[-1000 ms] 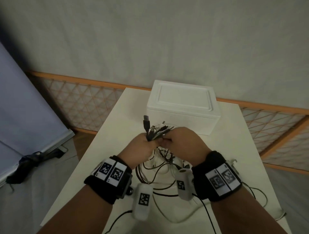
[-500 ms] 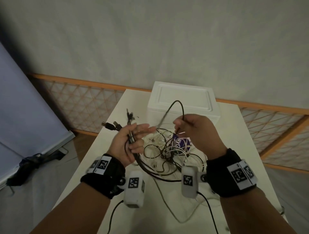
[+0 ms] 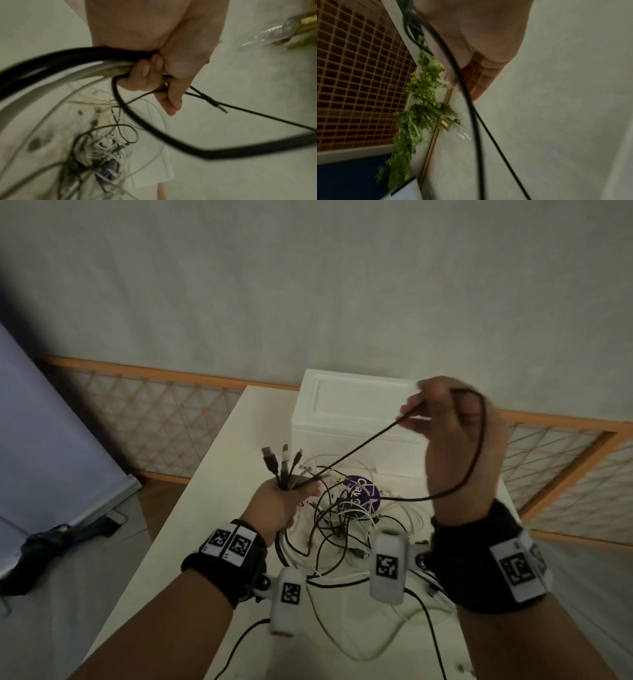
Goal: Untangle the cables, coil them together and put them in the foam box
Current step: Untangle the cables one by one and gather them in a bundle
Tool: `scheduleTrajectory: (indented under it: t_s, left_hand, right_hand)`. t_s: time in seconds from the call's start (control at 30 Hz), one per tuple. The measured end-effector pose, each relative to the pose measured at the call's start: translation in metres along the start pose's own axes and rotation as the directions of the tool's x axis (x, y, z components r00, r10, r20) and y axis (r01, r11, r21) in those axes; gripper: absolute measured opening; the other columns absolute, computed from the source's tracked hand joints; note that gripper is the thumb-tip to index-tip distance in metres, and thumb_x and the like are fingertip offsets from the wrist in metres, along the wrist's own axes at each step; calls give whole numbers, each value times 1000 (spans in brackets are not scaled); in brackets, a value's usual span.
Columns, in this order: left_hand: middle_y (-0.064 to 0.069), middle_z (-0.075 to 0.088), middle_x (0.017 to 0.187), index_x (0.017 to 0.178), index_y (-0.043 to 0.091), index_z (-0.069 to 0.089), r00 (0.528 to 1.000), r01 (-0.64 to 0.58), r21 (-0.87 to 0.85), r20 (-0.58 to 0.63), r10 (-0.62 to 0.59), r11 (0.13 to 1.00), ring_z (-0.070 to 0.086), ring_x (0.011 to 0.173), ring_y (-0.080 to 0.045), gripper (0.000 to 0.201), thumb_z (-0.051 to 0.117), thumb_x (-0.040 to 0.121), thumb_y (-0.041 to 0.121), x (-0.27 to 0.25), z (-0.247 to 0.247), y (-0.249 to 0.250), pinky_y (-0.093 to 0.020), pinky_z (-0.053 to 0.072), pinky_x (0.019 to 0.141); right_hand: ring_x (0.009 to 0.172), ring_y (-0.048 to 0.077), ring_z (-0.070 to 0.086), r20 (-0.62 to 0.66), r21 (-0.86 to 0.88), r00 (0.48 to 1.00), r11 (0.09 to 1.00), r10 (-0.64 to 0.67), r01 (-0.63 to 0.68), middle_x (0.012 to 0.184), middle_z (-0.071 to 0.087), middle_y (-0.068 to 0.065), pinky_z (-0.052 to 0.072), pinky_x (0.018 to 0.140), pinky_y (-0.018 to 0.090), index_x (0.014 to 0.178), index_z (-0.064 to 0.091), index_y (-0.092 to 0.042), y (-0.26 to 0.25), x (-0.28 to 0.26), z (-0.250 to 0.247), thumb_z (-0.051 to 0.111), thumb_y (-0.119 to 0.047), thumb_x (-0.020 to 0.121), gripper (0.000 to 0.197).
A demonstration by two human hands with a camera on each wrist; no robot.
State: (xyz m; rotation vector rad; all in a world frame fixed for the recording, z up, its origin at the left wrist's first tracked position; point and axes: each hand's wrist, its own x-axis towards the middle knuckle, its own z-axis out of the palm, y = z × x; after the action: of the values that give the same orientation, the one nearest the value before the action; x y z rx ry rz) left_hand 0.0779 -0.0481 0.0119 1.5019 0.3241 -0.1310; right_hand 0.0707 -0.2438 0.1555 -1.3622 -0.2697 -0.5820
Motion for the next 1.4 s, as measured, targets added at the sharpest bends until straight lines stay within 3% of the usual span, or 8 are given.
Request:
scheduleTrajectory:
  t_s: [0.2,0.47,0.73,0.9,1.0,1.13,1.3,1.4]
  left_hand:
    - [10,53,45,89,10,73,998,43,319,-50,-28,947,45,43,-8,12,76,81,19,22,-5,-22,-20,34,45]
    - [-13,68,95,105,1,69,967,190,491,-242,-76,850,63,93,-31,31,71,85,25,48,-15,-49,-32,47,77]
    - [-9,63,70,91,6,72,930,324,415,-306,-205,850,58,70,-29,32,75,81,36,54,-36,-54,-29,44,64]
    - [-14,58,55,93,2,66,886,372,18,-304,-349,928,55,53,-27,25,80,78,16,44,-48,-61,-30,47,55]
    - [-2,43,51,70,17,50,916,285,-210,-228,-330,935,27,37,-12,28,74,83,16,36,-42,-57,-21,25,41]
    - [3,41,49,81,15,57,941,215,-411,-156,-301,886,22,35,-8,19,61,95,29,17,-27,-35,-18,19,36]
    - [0,34,50,59,19,43,966,230,-437,-7,-259,869,27,37,-12,43,59,93,40,-10,1,-11,-20,23,40]
    - [-9,59,62,71,10,64,955,279,-388,13,-297,878,57,57,-22,40,63,89,46,-20,5,-6,-30,47,58]
  right_hand:
    - [67,26,61,-136,87,979,983,-150,163,67,61,-2,55,75,44,85,65,-17,-25,10,-25,53,-19,95,16]
    - [55,18,47,-181,-151,917,932,-355,331,61,53,-4,42,59,33,86,65,-24,-41,5,-34,52,-22,96,17]
    - [82,24,55,138,-738,753,440,-644,512,79,59,14,44,76,29,104,66,-20,-31,7,-57,56,-20,98,11]
    - [96,33,54,114,-923,890,285,-440,259,103,55,8,45,77,53,105,70,-28,-9,26,-92,49,-34,93,24]
    - [116,41,45,-39,-996,985,88,-168,-24,131,39,1,43,87,60,118,61,-26,-3,22,-97,51,-28,71,48]
    - [141,40,10,1,-972,925,-218,379,91,157,6,12,9,111,63,138,42,-21,8,2,-62,66,-37,72,72]
    - [131,19,43,539,-835,434,525,722,164,143,45,1,37,106,35,145,30,-19,53,-58,19,68,-46,77,82]
    - [97,8,63,632,-673,404,727,661,-136,110,63,-7,53,82,28,134,38,-22,82,-87,45,72,-22,69,73]
